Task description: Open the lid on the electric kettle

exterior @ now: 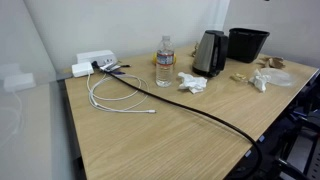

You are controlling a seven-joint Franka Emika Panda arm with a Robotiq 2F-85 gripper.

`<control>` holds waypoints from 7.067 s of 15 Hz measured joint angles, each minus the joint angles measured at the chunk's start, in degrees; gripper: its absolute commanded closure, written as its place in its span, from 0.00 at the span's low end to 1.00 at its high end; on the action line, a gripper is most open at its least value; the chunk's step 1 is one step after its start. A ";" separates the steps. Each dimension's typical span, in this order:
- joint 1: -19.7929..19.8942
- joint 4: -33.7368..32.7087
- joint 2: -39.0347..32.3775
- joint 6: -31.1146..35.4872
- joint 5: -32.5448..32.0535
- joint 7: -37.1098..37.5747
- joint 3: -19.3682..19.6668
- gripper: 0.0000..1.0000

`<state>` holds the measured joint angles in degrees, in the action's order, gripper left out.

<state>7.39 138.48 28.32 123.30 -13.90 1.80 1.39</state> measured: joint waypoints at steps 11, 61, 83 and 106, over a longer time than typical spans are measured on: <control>-3.17 -1.00 -1.49 0.10 0.17 10.26 -5.79 0.26; -5.99 -10.38 -27.18 16.33 -24.25 43.04 -5.58 1.00; -6.84 -10.03 -27.94 16.32 -28.57 43.95 -4.85 1.00; -7.79 -8.11 -26.89 16.35 -35.75 49.53 -4.80 1.00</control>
<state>-0.40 130.38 1.43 139.65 -49.66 51.33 -3.41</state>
